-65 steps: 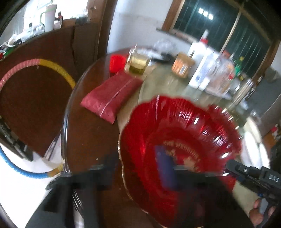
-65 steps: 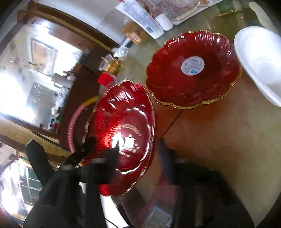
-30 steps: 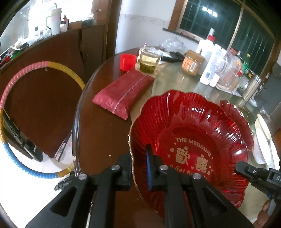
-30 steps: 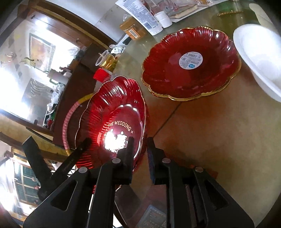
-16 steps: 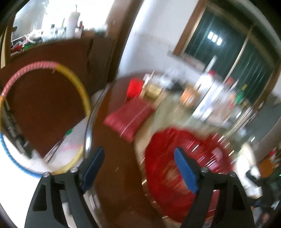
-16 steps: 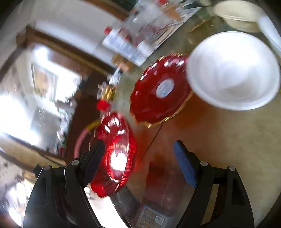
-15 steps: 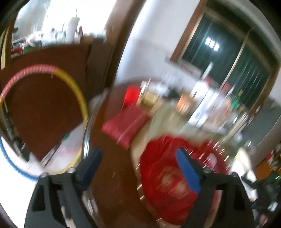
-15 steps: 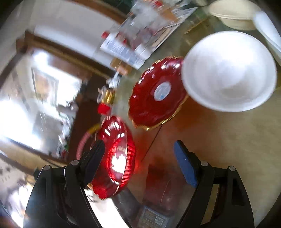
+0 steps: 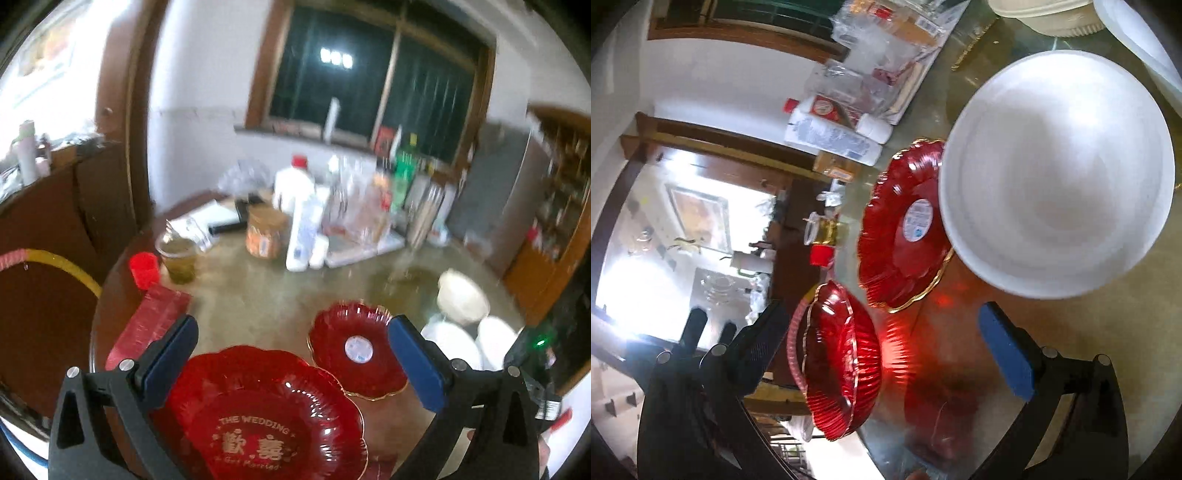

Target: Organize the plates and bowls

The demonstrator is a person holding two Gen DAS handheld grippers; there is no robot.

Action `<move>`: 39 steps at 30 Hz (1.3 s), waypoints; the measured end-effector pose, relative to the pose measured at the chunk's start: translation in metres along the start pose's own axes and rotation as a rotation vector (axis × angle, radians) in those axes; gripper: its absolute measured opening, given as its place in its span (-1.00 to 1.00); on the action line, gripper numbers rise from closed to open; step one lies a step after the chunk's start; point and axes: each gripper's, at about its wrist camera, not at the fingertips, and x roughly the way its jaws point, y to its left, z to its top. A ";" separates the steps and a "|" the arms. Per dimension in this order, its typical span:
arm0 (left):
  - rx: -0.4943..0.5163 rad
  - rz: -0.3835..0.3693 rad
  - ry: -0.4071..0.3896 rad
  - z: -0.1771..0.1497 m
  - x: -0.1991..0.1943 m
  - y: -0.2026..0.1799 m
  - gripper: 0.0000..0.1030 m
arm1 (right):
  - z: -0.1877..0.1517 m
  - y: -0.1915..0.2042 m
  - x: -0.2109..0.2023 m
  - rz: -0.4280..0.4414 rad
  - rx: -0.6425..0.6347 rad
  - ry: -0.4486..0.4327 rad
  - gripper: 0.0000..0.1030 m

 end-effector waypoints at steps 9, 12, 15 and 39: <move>0.101 0.070 0.253 0.012 0.085 -0.041 0.99 | 0.021 -0.008 0.007 -0.034 0.044 0.013 1.00; 0.095 0.073 0.342 0.014 0.118 -0.046 0.99 | 0.025 -0.009 0.010 -0.034 0.058 0.008 0.98; 0.074 0.084 0.417 0.016 0.143 -0.044 0.99 | 0.028 -0.011 0.015 -0.045 0.061 0.029 0.65; 0.044 0.068 0.581 -0.006 0.179 -0.040 -0.64 | 0.027 -0.021 0.030 -0.118 0.021 0.045 -0.71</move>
